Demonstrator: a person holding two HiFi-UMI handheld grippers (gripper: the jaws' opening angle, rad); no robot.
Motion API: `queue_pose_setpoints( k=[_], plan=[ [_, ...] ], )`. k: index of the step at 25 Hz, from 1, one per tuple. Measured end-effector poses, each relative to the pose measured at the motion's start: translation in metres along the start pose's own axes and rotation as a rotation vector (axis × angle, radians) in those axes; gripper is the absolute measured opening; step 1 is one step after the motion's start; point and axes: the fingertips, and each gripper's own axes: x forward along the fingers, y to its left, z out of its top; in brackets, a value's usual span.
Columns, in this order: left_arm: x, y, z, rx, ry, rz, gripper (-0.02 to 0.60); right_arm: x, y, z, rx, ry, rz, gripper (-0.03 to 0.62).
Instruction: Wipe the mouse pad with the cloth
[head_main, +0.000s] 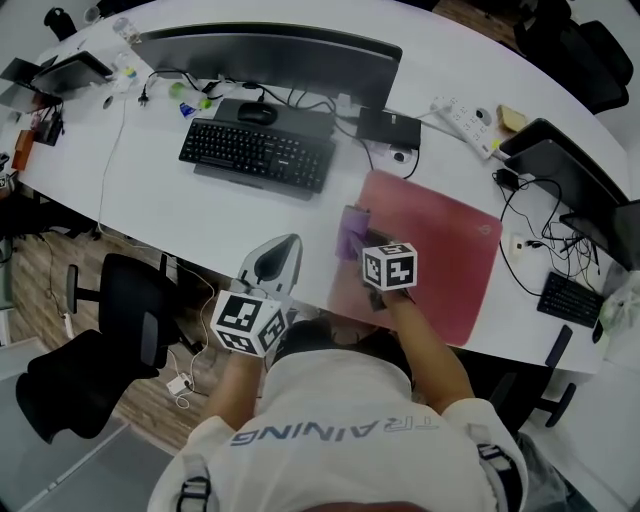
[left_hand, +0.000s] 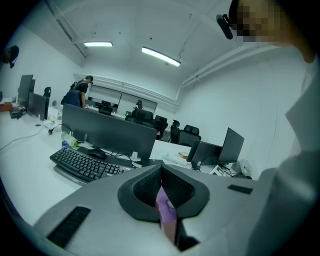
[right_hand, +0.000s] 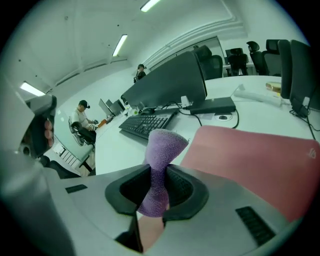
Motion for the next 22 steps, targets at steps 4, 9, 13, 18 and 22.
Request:
queue_pose_setpoints(
  k=[4, 9, 13, 18, 22],
  plan=[
    [0.002, 0.003, -0.003, -0.003, 0.006, -0.018, 0.031, 0.022, -0.002, -0.021, -0.007, 0.068, -0.017, 0.097],
    [0.006, -0.005, -0.008, -0.004, 0.019, -0.037, 0.031, 0.031, -0.017, -0.034, 0.024, 0.098, -0.033, 0.097],
    [0.011, -0.016, -0.007, 0.0, 0.023, -0.05, 0.031, 0.021, -0.024, -0.033, 0.031, 0.101, -0.044, 0.097],
    [0.021, -0.04, -0.003, 0.015, 0.014, -0.068, 0.031, 0.0, -0.05, -0.039, 0.05, 0.101, -0.077, 0.097],
    [0.029, -0.061, -0.003, 0.022, 0.02, -0.076, 0.031, -0.017, -0.071, -0.046, 0.064, 0.105, -0.091, 0.097]
  ],
)
